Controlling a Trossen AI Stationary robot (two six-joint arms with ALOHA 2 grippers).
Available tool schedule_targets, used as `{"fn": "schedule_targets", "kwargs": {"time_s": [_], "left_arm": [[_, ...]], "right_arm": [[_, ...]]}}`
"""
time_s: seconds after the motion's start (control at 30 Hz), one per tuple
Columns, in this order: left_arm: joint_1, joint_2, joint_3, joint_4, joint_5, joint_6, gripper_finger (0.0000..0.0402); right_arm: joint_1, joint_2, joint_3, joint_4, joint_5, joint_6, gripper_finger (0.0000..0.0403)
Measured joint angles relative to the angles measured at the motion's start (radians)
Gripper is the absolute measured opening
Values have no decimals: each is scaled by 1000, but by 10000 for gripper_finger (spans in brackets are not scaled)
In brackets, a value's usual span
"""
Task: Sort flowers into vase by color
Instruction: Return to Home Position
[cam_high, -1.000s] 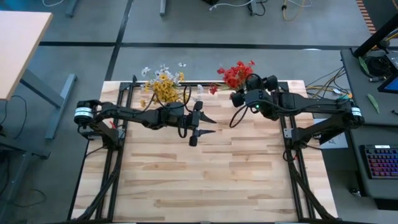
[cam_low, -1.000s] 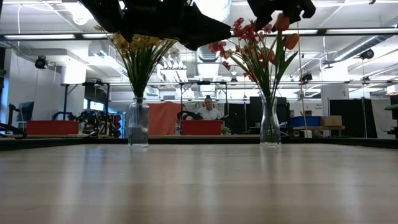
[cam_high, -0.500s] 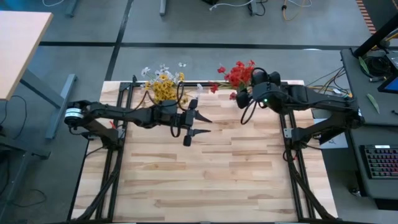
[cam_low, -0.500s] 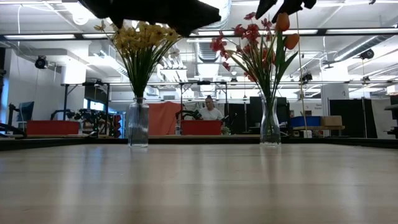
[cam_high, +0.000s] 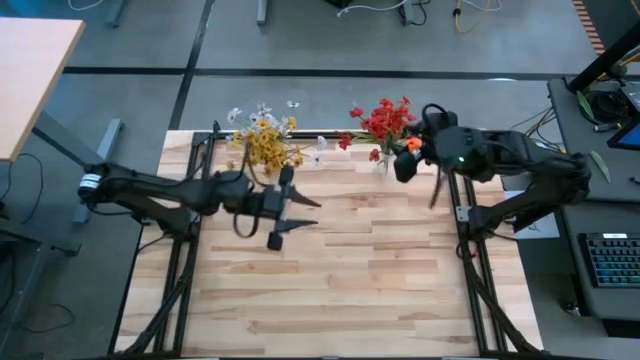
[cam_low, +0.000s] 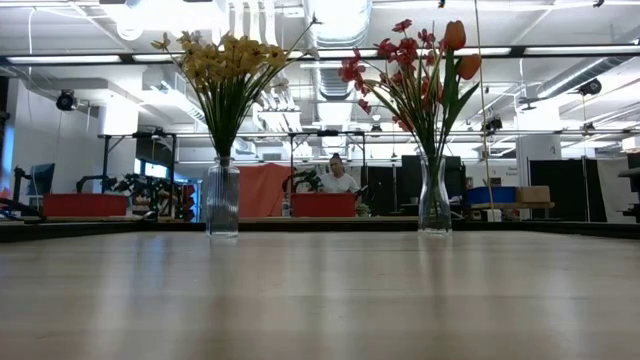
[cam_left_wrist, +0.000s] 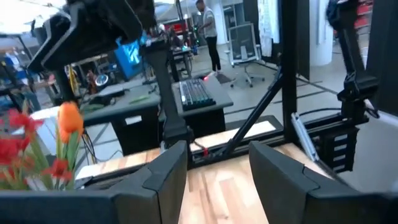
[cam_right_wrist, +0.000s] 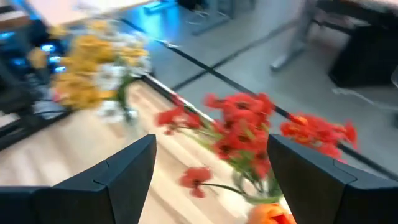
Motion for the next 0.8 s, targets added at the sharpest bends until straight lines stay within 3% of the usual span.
{"fn": "schedule_targets", "kwargs": {"time_s": [0.1,0.23,0.37,0.4,0.5,0.57,0.7,0.8], "left_arm": [[-95,-15,38,-47,-109,25,156],[-232,-22,139,-259,-225,42,147],[-384,-43,183,-370,-279,28,126],[-429,-55,179,-382,-353,24,118],[-578,-105,136,-426,-709,-33,91],[-679,-135,88,-429,-857,-71,71],[-817,-179,-33,-386,-875,-133,26],[-772,-177,-157,-180,-855,-76,5]], "right_arm": [[88,-4,5,36,3,-48,298],[255,-1,2,43,20,-57,299],[484,1,-29,38,186,-38,299],[545,-1,-38,38,223,-27,299],[732,-11,-69,42,313,29,299],[848,-20,-99,42,339,70,297],[1003,-27,-183,42,398,181,288],[1032,-42,-262,51,439,261,283]]}}
